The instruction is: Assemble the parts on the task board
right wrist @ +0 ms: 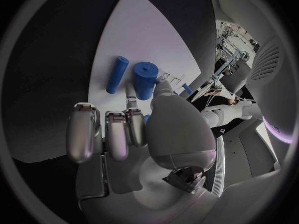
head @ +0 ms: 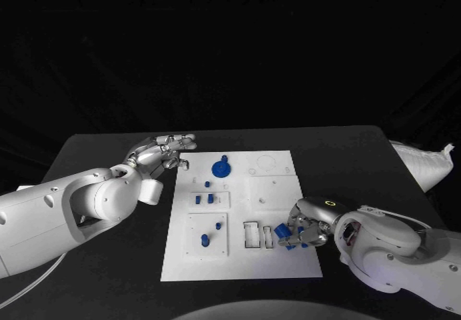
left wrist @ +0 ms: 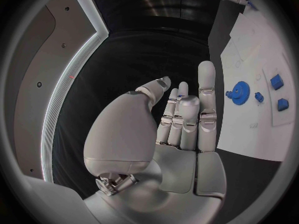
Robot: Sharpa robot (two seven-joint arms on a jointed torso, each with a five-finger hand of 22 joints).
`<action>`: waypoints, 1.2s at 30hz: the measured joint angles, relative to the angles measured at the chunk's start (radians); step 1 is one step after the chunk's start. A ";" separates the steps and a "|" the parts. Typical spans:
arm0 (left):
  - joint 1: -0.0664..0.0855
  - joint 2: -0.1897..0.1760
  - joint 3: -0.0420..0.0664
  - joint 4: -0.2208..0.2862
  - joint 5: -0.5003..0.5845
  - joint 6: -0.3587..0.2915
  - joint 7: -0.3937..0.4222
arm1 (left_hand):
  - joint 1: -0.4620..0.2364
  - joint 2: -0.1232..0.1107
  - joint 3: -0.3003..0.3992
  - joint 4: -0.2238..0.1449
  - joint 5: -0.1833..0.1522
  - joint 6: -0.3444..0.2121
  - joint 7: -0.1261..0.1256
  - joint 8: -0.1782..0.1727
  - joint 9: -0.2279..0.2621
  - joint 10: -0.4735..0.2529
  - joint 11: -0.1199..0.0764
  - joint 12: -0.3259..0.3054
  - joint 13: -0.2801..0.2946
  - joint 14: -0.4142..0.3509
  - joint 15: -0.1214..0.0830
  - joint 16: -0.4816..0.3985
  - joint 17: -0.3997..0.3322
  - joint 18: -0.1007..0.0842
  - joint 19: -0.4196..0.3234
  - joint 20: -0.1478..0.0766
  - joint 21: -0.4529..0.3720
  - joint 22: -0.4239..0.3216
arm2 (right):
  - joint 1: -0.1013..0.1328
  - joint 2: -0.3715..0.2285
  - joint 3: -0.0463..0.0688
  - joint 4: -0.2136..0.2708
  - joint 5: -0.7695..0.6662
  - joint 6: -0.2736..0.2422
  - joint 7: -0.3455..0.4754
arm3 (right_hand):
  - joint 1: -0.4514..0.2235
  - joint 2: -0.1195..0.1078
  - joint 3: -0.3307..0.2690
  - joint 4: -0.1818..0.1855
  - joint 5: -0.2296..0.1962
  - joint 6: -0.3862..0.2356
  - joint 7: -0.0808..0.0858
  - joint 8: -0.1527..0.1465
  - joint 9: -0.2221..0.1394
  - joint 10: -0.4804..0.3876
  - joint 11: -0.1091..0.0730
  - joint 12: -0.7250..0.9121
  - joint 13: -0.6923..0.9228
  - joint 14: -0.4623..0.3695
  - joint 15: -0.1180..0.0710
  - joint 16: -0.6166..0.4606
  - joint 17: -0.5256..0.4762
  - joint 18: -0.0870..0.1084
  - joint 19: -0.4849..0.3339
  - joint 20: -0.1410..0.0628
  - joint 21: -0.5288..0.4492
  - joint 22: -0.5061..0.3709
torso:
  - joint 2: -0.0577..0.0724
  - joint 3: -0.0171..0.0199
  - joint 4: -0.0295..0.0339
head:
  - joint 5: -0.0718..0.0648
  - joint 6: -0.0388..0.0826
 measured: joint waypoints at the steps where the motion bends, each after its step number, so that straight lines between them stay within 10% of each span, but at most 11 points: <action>1: 0.000 0.000 0.000 0.000 0.000 0.000 0.000 | 0.000 0.000 0.000 0.000 0.000 0.000 0.000 0.001 0.000 0.000 0.000 0.002 0.001 0.000 0.000 0.000 -0.001 0.000 0.000 0.000 -0.001 -0.001 | -0.001 0.003 0.001 -0.001 -0.002 -0.001 0.001 | 0.013 0.004 0.005 -0.005 0.000 -0.002 0.001 0.000 0.000 0.000 0.000 0.000 0.000 0.000 0.000 0.000 0.000 0.000 0.000 0.000 0.000 0.001 | 0.000 -0.0001 0.0000 | 0.000 0.000; 16: 0.000 -0.005 0.000 0.003 0.000 0.002 0.001 | 0.004 0.004 0.000 0.000 0.000 0.000 0.000 0.001 0.001 0.000 0.000 0.002 0.001 -0.004 -0.004 0.000 -0.001 0.000 0.000 0.000 -0.001 0.000 | -0.017 -0.001 -0.005 0.005 0.031 -0.103 0.019 | 0.065 0.044 0.031 -0.030 0.172 -0.001 -0.003 0.012 0.012 -0.004 -0.007 0.007 0.000 0.000 -0.007 0.006 0.000 0.000 0.000 0.000 0.019 0.028 | -0.001 -0.0007 -0.0002 | 0.006 -0.004; 36: 0.000 -0.005 0.000 0.005 0.000 0.002 0.001 | 0.004 0.004 -0.003 -0.003 0.000 0.000 0.000 0.007 0.001 -0.004 -0.004 0.009 0.000 -0.004 -0.004 0.000 -0.003 0.000 0.000 0.000 -0.001 -0.002 | -0.008 0.029 0.001 0.030 0.260 -0.223 0.042 | 0.066 0.048 0.027 -0.017 0.199 0.006 0.004 0.012 0.012 -0.006 -0.014 0.000 0.000 -0.003 -0.011 0.010 0.000 0.000 0.001 -0.006 0.019 0.032 | -0.002 -0.0022 -0.0001 | 0.004 0.001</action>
